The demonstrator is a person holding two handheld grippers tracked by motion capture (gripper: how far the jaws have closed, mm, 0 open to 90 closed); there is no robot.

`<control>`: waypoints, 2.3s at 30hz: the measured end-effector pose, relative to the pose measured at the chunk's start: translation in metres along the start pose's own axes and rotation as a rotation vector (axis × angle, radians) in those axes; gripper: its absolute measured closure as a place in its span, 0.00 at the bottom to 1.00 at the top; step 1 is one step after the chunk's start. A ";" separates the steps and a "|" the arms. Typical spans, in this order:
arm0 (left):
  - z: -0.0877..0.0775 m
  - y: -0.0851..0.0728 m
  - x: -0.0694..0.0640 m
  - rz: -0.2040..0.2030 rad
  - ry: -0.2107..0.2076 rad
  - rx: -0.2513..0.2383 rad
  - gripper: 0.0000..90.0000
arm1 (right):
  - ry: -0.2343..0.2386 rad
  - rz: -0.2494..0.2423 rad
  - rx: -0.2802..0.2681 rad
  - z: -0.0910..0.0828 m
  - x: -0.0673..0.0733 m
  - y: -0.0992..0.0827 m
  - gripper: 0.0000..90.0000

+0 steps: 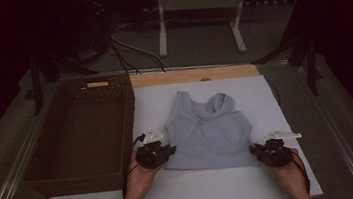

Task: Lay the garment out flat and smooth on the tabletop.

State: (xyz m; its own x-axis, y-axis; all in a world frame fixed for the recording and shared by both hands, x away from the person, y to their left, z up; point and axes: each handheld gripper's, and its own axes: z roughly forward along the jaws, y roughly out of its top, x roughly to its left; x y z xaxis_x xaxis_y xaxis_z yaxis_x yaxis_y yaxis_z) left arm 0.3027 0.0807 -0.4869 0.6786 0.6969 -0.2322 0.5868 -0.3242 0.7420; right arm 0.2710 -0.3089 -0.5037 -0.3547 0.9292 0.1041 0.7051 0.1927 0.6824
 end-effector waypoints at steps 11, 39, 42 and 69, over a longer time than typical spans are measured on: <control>-0.006 -0.006 -0.004 -0.003 -0.005 0.000 0.95 | 0.015 -0.036 -0.010 -0.011 0.007 0.000 0.94; -0.019 -0.019 -0.015 0.008 -0.009 0.009 0.95 | -0.018 -0.067 -0.025 -0.028 0.018 -0.012 0.95; -0.022 -0.022 -0.016 0.007 -0.010 0.008 0.95 | -0.014 -0.077 -0.024 -0.031 0.021 -0.015 0.95; -0.049 -0.045 -0.035 0.004 -0.021 -0.004 0.94 | 0.045 -0.105 -0.053 -0.061 0.038 -0.035 0.94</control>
State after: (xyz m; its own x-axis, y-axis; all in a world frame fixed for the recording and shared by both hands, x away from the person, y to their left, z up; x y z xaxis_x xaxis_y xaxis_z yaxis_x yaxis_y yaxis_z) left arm 0.2309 0.1022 -0.4818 0.6900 0.6821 -0.2422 0.5821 -0.3241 0.7457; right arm 0.1954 -0.2991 -0.4798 -0.4526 0.8896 0.0619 0.6296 0.2696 0.7287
